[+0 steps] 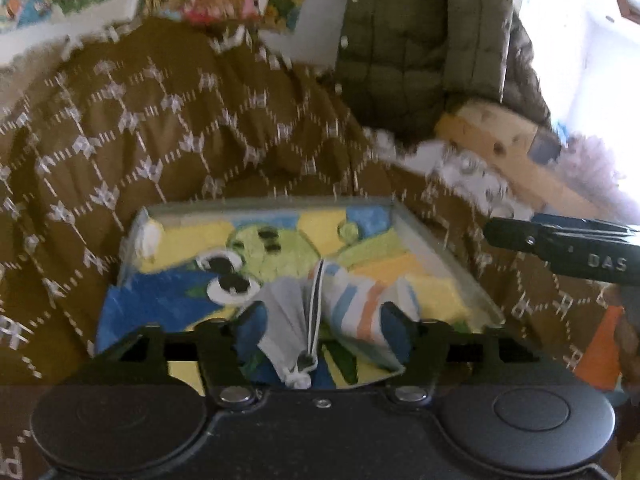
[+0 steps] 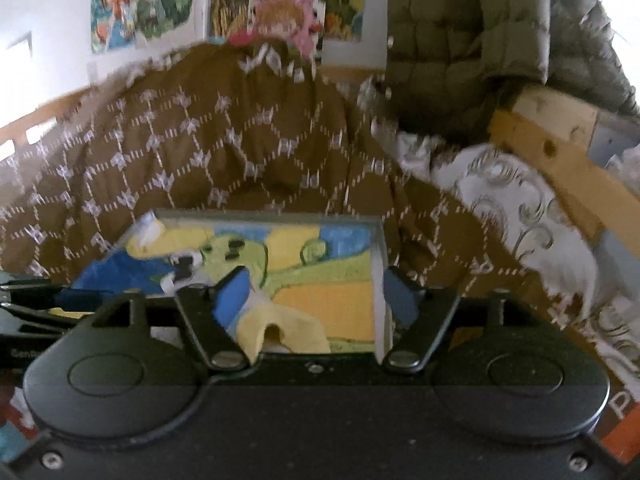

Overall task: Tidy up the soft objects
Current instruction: 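Open both grippers to drop the mask and sock into the tray, then move the left gripper to the orange silicone cup and grasp it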

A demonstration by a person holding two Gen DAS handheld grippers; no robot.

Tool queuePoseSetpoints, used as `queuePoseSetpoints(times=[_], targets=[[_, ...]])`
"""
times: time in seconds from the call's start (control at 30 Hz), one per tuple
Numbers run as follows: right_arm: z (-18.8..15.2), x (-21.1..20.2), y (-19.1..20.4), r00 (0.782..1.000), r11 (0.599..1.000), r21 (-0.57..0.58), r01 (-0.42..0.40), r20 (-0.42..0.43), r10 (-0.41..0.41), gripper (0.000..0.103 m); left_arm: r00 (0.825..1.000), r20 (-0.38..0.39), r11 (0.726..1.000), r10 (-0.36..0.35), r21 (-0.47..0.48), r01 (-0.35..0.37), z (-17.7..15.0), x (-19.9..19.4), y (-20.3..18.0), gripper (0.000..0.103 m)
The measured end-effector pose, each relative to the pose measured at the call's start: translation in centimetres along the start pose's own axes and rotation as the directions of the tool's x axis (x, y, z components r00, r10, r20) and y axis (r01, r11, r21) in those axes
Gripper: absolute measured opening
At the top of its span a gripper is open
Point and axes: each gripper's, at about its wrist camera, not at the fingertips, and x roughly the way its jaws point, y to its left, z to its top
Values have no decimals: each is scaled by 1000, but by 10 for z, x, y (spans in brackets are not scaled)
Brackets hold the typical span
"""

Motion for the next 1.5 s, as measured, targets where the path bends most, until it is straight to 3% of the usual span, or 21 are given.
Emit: queuePoseSetpoints(times=[0.1, 0.23, 0.37, 0.7, 1.2, 1.5], targets=[[6, -27, 0, 998, 1000, 10, -19, 57, 18, 95, 998, 61, 1000, 16, 8, -17, 2, -23, -6, 78], [12, -61, 3, 993, 999, 5, -50, 111, 49, 102, 990, 132, 999, 51, -6, -51, 2, -54, -12, 87], [15, -96, 3, 987, 998, 15, -59, 147, 56, 102, 977, 200, 997, 80, 8, -83, -2, -86, -20, 98], [-15, -183, 13, 972, 1000, 5, -26, 235, 24, 102, 938, 328, 992, 113, 11, -123, -35, -158, -42, 102], [-109, -271, 22, 948, 993, 115, 22, 315, -57, 102, 920, 377, 994, 107, -9, -112, -123, -220, -64, 102], [-153, -286, 29, 956, 979, 163, 119, 247, -158, 102, 941, 313, 988, 129, 38, -149, -172, -233, -68, 102]])
